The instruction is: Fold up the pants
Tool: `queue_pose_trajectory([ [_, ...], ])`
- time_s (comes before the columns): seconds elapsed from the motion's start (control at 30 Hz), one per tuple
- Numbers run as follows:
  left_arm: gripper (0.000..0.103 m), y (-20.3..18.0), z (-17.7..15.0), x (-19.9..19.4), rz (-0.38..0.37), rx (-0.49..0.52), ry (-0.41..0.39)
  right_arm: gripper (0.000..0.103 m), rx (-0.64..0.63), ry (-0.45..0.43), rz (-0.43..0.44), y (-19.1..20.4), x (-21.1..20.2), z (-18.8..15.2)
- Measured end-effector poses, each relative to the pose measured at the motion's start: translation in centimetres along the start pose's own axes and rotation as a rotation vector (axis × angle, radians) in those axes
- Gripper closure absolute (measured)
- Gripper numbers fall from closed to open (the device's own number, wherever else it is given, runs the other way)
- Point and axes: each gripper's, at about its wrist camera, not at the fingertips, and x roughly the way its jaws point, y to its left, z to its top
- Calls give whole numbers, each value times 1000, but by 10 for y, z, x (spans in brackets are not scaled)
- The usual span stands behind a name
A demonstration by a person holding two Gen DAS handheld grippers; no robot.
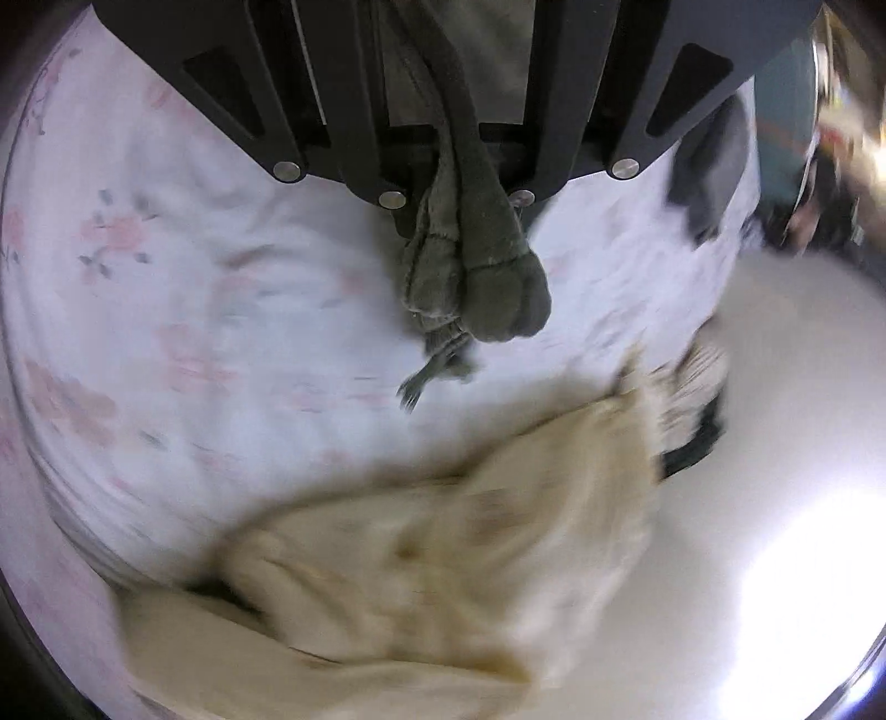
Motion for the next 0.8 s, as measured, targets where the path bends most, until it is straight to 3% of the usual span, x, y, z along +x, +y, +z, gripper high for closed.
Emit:
queue_pose_trajectory([
  [0.23, 10, 2, -1, -3, -5, -17, 9, 97, -198, 115, 298, 98, -37, -40],
  [0.33, 10, 7, -3, -5, -16, -36, 9, 97, -314, 219, 425, 136, -54, -93],
  [0.43, 11, 10, -5, -6, -16, -35, 8, 97, -395, 357, 489, 151, -53, -157],
  [0.6, 11, 18, -5, -10, -35, -53, 9, 97, -509, 600, 392, 130, -23, -252],
  [0.67, 11, 24, -4, -14, -60, -81, 6, 97, -525, 614, 371, 124, -24, -259],
  [0.8, 11, 32, 14, -32, -199, -144, -13, 97, -519, 587, 383, 122, -31, -243],
])
